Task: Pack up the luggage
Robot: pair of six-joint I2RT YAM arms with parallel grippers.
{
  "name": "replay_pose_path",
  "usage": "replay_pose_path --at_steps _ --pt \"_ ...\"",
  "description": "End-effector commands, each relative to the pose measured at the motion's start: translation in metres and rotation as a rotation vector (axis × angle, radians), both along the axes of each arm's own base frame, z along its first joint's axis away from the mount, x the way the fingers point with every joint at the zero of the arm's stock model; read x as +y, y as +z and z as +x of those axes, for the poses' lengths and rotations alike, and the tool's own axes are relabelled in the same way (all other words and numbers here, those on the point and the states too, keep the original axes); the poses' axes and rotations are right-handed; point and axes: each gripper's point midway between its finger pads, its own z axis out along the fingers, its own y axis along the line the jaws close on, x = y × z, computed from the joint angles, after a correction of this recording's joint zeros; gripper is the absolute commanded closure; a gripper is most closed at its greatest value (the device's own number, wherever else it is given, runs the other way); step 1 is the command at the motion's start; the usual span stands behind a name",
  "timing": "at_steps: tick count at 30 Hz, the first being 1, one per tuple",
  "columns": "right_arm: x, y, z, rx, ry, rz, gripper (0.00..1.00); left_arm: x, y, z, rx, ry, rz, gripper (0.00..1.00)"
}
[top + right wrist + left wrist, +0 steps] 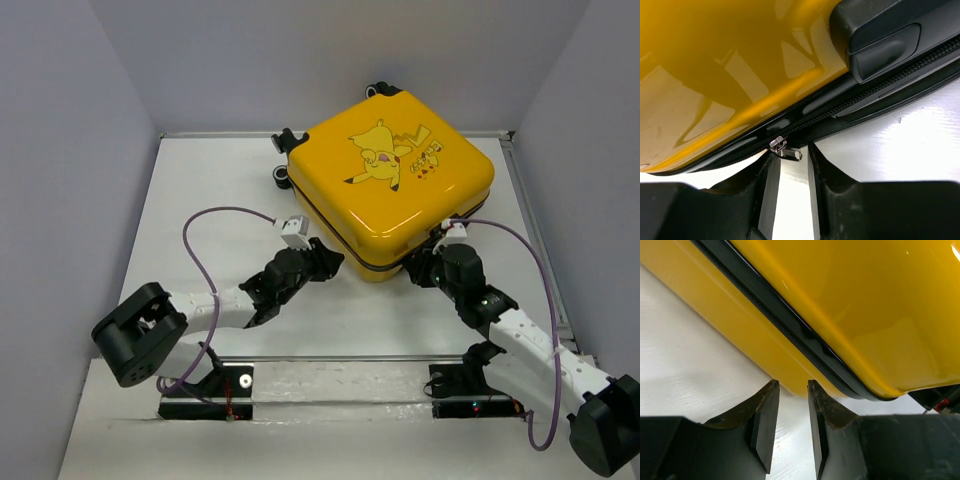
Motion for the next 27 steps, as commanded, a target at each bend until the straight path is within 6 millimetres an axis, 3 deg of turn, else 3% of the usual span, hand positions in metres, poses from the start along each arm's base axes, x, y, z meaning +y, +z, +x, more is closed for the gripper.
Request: replay_pose_path --at_steps 1,7,15,22,23,27 --pt "0.004 0.041 0.016 -0.099 -0.009 0.030 0.71 -0.009 0.038 0.013 -0.140 0.023 -0.025 0.60" --pt "0.006 0.039 0.015 -0.086 0.001 0.030 0.93 -0.025 0.043 0.011 -0.165 -0.022 -0.011 0.61" --pt "0.027 0.021 -0.017 -0.009 0.112 0.083 0.93 -0.048 0.053 0.014 -0.183 -0.062 -0.023 0.62" --pt "0.080 0.011 -0.075 0.107 0.299 0.118 0.93 -0.062 0.064 0.022 -0.203 -0.074 -0.037 0.62" --pt "0.095 0.010 -0.092 0.122 0.370 0.120 0.93 -0.064 0.066 0.023 -0.205 -0.075 -0.041 0.62" --pt "0.133 0.012 -0.116 0.135 0.438 0.115 0.93 -0.069 0.061 0.021 -0.193 -0.083 -0.041 0.62"
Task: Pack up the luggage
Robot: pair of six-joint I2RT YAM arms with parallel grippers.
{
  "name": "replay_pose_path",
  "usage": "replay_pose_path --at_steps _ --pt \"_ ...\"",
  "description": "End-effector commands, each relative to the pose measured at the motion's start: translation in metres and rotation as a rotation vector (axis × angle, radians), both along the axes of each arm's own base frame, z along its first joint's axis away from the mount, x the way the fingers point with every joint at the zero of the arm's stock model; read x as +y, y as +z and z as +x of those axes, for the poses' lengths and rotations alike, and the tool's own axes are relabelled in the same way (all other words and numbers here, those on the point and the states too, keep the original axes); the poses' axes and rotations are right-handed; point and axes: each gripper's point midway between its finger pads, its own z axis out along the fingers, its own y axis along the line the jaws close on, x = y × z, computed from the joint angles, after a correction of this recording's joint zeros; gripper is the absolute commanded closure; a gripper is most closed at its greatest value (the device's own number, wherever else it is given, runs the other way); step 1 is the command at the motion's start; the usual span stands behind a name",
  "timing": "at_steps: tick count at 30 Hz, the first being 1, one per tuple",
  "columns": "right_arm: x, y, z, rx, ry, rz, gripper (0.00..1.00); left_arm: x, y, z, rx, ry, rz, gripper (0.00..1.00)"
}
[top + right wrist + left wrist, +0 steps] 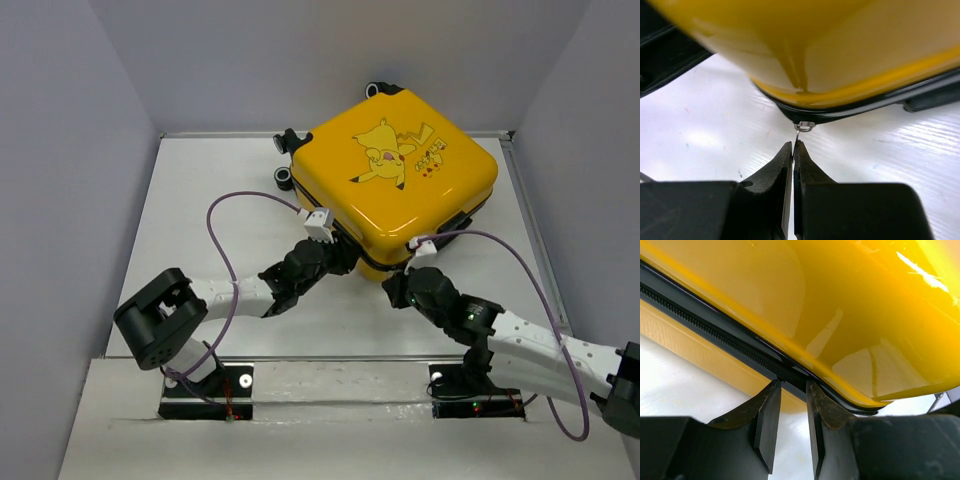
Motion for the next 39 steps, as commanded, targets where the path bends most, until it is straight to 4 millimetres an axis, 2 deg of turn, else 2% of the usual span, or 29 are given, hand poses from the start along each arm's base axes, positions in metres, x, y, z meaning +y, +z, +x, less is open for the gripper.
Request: replay_pose_path --at_steps 1,2,3,6,7,9,12,13,14,15,16,18,19,20,21,22,24,25,26,27,28,29,30,31,32,33,34,35,39 --pt "0.074 0.017 -0.057 0.089 0.249 0.107 0.93 -0.022 0.048 0.014 -0.102 0.007 -0.118 0.62" --pt "0.085 0.019 -0.064 0.080 0.278 0.106 0.93 -0.022 0.047 0.013 -0.099 0.004 -0.117 0.62" --pt "0.095 0.018 -0.056 0.055 0.253 0.103 0.93 -0.023 0.047 0.012 -0.098 0.000 -0.118 0.62" --pt "0.115 0.035 -0.039 -0.001 0.212 0.159 0.93 -0.022 0.049 0.011 -0.110 -0.005 -0.111 0.63" --pt "0.121 0.047 -0.030 -0.050 0.173 0.200 0.93 -0.019 0.048 0.012 -0.110 0.004 -0.098 0.63" --pt "0.116 0.054 -0.009 -0.116 0.065 0.194 0.93 -0.012 0.051 0.013 -0.130 0.022 -0.075 0.63" --pt "0.105 0.061 0.005 -0.171 -0.026 0.178 0.93 0.009 0.056 0.018 -0.150 0.092 -0.029 0.63" --pt "0.103 0.061 0.005 -0.175 -0.028 0.178 0.93 0.025 0.065 0.022 -0.160 0.148 -0.029 0.62" --pt "0.100 0.065 0.005 -0.181 -0.033 0.188 0.93 0.038 0.063 0.024 -0.152 0.181 -0.023 0.62" --pt "0.097 0.061 0.004 -0.180 -0.035 0.182 0.93 0.058 0.062 0.036 -0.116 0.241 -0.042 0.61" --pt "0.095 0.060 0.004 -0.176 -0.038 0.188 0.93 0.073 0.077 0.040 -0.115 0.271 -0.093 0.59" --pt "0.095 0.059 0.002 -0.173 -0.031 0.187 0.93 0.093 0.092 0.053 -0.104 0.308 -0.155 0.43" --pt "0.096 0.056 0.002 -0.171 -0.023 0.179 0.93 0.111 0.094 0.068 -0.077 0.355 -0.160 0.36" --pt "0.098 0.056 0.001 -0.167 -0.014 0.176 0.93 0.115 0.120 0.080 -0.098 0.373 -0.195 0.17" --pt "0.100 0.055 0.000 -0.164 -0.005 0.174 0.93 0.119 0.128 0.091 -0.095 0.383 -0.201 0.08" --pt "0.104 0.053 -0.001 -0.155 0.013 0.168 0.93 0.125 0.144 0.113 -0.085 0.385 -0.211 0.01" --pt "0.107 0.049 -0.002 -0.148 0.024 0.159 0.93 0.134 0.156 0.137 -0.073 0.397 -0.222 0.01" --pt "0.108 0.049 -0.003 -0.146 0.030 0.158 0.93 0.131 0.137 0.154 -0.011 0.383 -0.191 0.01" --pt "0.109 0.049 -0.002 -0.147 0.033 0.157 0.93 0.147 0.163 0.177 -0.033 0.417 -0.234 0.01" --pt "0.109 0.049 -0.003 -0.149 0.037 0.151 0.93 0.141 0.158 0.183 0.007 0.361 -0.236 0.01" --pt "0.109 0.049 -0.002 -0.152 0.037 0.147 0.93 0.142 0.144 0.200 0.043 0.369 -0.228 0.01" --pt "0.109 0.050 -0.002 -0.155 0.039 0.145 0.93 0.147 0.161 0.214 0.018 0.383 -0.245 0.01" --pt "0.110 0.050 -0.002 -0.156 0.043 0.145 0.93 0.158 0.158 0.227 0.028 0.412 -0.236 0.01" --pt "0.110 0.050 -0.002 -0.157 0.043 0.142 0.93 0.159 0.154 0.234 0.052 0.406 -0.224 0.01" --pt "0.109 0.050 -0.002 -0.159 0.041 0.140 0.93 0.160 0.134 0.248 0.093 0.415 -0.199 0.01" --pt "0.109 0.050 -0.002 -0.159 0.043 0.141 0.93 0.164 0.151 0.260 0.064 0.415 -0.204 0.01" --pt "0.109 0.051 -0.002 -0.161 0.044 0.140 0.93 0.159 0.126 0.269 0.131 0.392 -0.175 0.01" --pt "0.109 0.050 -0.002 -0.162 0.045 0.138 0.93 0.159 0.139 0.278 0.113 0.389 -0.181 0.01" --pt "0.108 0.049 -0.003 -0.159 0.043 0.141 0.93 0.161 0.120 0.294 0.160 0.393 -0.178 0.01"
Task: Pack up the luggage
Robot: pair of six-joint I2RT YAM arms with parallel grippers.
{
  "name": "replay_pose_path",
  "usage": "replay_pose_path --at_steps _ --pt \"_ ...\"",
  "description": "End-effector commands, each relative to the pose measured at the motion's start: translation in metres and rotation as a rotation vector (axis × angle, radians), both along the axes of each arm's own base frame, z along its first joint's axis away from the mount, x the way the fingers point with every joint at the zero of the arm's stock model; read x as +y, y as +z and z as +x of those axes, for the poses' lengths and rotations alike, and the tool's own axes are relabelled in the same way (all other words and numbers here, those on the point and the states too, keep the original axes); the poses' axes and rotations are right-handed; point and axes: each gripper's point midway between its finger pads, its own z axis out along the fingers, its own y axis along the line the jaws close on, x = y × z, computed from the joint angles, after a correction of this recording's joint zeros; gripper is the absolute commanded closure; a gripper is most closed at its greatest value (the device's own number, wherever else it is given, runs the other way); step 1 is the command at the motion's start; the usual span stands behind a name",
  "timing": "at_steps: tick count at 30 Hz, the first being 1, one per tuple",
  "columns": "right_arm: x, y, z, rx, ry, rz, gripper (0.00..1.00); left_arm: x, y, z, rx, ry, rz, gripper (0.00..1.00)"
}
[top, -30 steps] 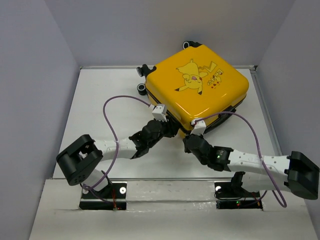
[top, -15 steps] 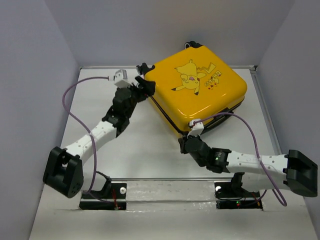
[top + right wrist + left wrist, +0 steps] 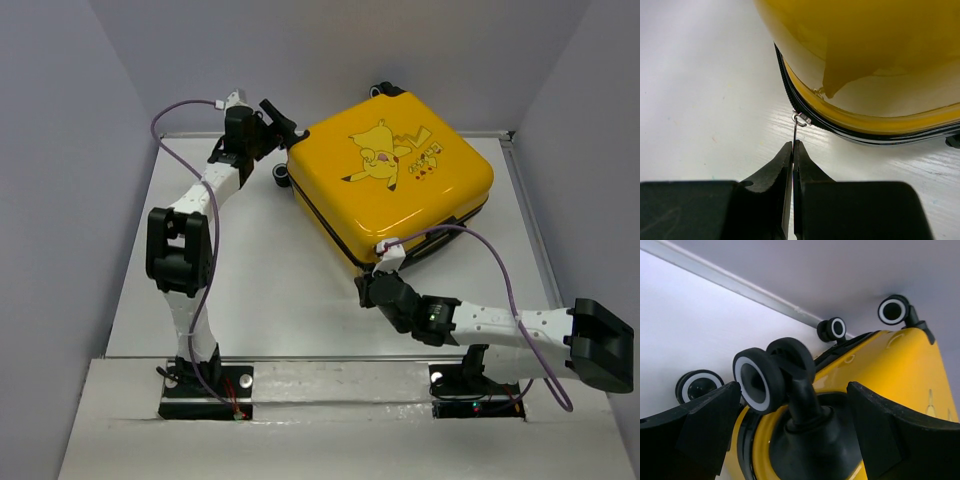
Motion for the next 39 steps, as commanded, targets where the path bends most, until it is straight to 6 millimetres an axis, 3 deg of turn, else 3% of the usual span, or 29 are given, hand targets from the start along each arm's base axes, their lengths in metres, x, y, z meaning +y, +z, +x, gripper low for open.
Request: replay_pose_path --at_steps 1,16,19,25,26,28,29,31,32,33,34,35,39 --pt "0.035 0.039 -0.011 -0.027 0.095 0.159 0.93 -0.012 0.019 0.002 0.002 -0.066 -0.032 0.01" --pt "0.031 0.029 -0.011 -0.012 0.079 0.150 0.93 -0.040 0.006 0.037 0.002 -0.131 -0.214 0.05" --pt "0.030 0.029 -0.011 -0.011 0.079 0.150 0.93 -0.043 0.015 0.044 -0.019 -0.138 -0.252 0.08" --pt "0.027 0.027 -0.009 -0.008 0.070 0.146 0.93 -0.041 0.017 0.049 -0.067 -0.125 -0.325 0.24" --pt "0.027 0.027 -0.009 -0.007 0.068 0.145 0.93 -0.041 0.017 0.050 -0.069 -0.121 -0.332 0.35" --pt "0.024 0.027 -0.007 -0.005 0.058 0.152 0.93 -0.040 0.022 0.052 -0.099 -0.122 -0.344 0.47" --pt "0.022 0.028 -0.005 -0.005 0.049 0.154 0.93 -0.040 0.022 0.052 -0.100 -0.124 -0.359 0.61" --pt "0.018 0.026 -0.002 -0.004 0.037 0.155 0.93 -0.041 0.026 0.052 -0.123 -0.137 -0.371 0.79" --pt "0.018 0.028 -0.003 -0.003 0.041 0.161 0.93 -0.041 0.022 0.050 -0.119 -0.137 -0.372 0.94" --pt "0.016 0.028 -0.001 -0.002 0.036 0.163 0.93 -0.039 0.022 0.048 -0.126 -0.137 -0.370 0.94" --pt "0.014 0.028 0.002 -0.001 0.029 0.166 0.93 -0.036 0.039 0.042 -0.182 -0.135 -0.370 0.94" --pt "0.013 0.029 0.001 -0.003 0.030 0.171 0.93 -0.032 0.021 0.036 -0.158 -0.119 -0.351 0.94" --pt "0.003 0.033 0.012 -0.013 0.003 0.173 0.93 -0.005 -0.004 0.001 -0.149 -0.038 -0.301 0.94"
